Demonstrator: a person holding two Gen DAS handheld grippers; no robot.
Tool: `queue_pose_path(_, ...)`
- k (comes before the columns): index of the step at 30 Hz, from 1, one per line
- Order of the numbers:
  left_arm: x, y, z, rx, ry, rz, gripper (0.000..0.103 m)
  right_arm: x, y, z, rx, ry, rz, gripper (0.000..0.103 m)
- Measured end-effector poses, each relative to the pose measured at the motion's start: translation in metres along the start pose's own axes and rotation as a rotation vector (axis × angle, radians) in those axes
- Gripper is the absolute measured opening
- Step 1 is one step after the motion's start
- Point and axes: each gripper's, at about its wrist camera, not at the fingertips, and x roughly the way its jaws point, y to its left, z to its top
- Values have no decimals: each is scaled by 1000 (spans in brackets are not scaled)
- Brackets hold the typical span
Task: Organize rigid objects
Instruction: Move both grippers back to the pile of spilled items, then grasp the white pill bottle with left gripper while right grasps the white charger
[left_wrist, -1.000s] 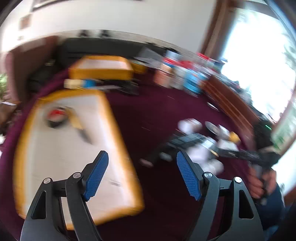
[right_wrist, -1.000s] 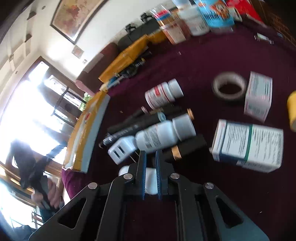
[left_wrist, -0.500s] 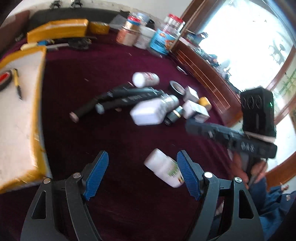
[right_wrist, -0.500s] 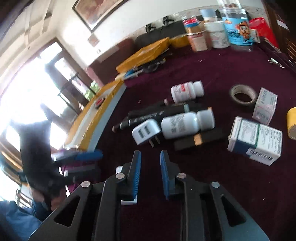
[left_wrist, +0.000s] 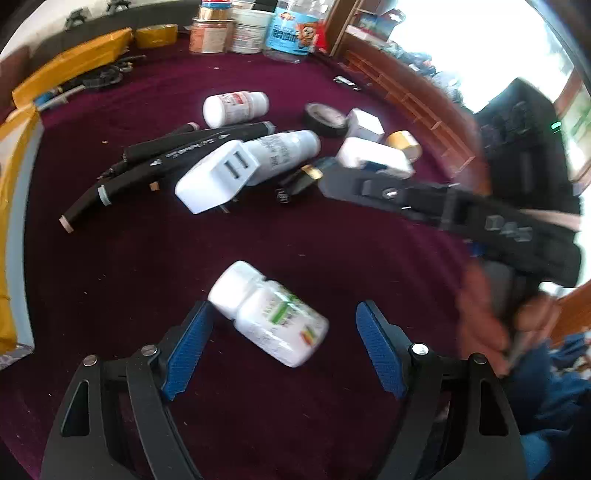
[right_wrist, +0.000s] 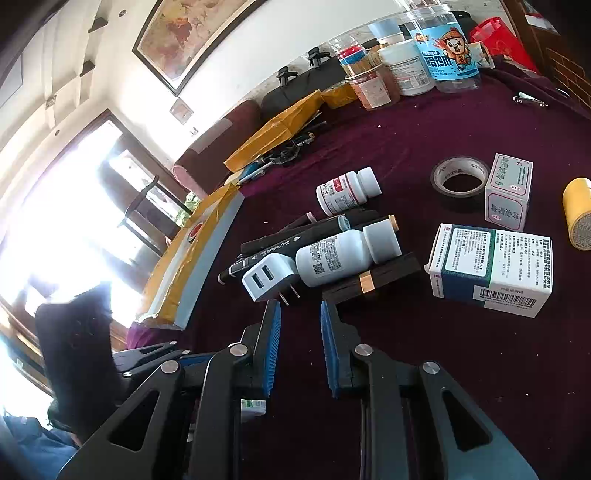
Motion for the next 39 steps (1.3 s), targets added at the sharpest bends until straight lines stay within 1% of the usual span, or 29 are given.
queue_pose_path(1,3,2,0,5,-4,26,79,0,1,0,-4,0,0,20)
queue_pose_path(3,0,6,-1,17,-39,63,79,0,3,0,-14,2,1,20)
queue_pose_path(5,-4,16,0,2,-66,94,76,0,6,1,-24,8,0,20)
queue_pose_path(7,-7,30,0,-28,-77,111,72,3,11,3,-32,20,-5,27)
queue_pose_path(8,-9,39,-1,-41,-77,123,70,4,14,4,-37,25,-7,33)
queue_pose_path(9,-11,46,-2,-49,-88,120,64,6,18,6,-45,26,-11,37)
queue_pose_path(11,-13,55,-3,-58,-97,111,64,11,28,9,-78,23,-26,40)
queue_pose_path(13,-14,59,-5,-64,-107,105,64,19,41,14,-131,20,-61,43)
queue_pose_path(14,-14,61,-6,-66,-113,95,64,23,46,16,-153,20,-72,47)
queue_pose_path(15,-15,61,-7,-64,-116,96,64,29,53,18,-185,23,-88,48)
queue_pose_path(17,-12,59,-5,-58,-115,102,64,39,62,21,-237,33,-129,48)
queue_pose_path(20,-12,57,-4,-58,-116,101,64,56,76,23,-348,33,-223,48)
queue_pose_path(21,-12,57,-4,-59,-115,100,64,63,78,23,-380,47,-255,48)
queue_pose_path(22,-12,57,-3,-61,-113,100,64,70,78,23,-398,64,-269,48)
queue_pose_path(23,-12,57,-3,-64,-112,101,64,76,77,22,-405,83,-269,48)
queue_pose_path(25,-11,54,-2,-59,-107,113,65,79,83,18,-459,80,-265,47)
queue_pose_path(26,-10,52,-2,-52,-103,123,65,82,86,15,-492,89,-272,45)
queue_pose_path(27,-9,50,-1,-45,-99,133,67,85,88,11,-514,102,-284,40)
queue_pose_path(29,-7,47,0,-36,-94,149,70,91,86,6,-536,128,-303,35)
queue_pose_path(31,-5,44,1,-29,-94,171,71,86,75,9,-480,104,-265,35)
queue_pose_path(35,-2,45,4,-34,-106,193,70,78,65,10,-448,92,-231,35)
queue_pose_path(36,-2,46,5,-39,-116,200,64,75,64,10,-443,87,-220,35)
queue_pose_path(37,-2,47,5,-47,-129,211,54,74,65,11,-440,79,-210,35)
queue_pose_path(38,-2,47,6,-46,-135,223,48,70,64,12,-435,65,-199,35)
queue_pose_path(39,-2,47,6,-39,-135,235,36,69,65,13,-433,54,-193,35)
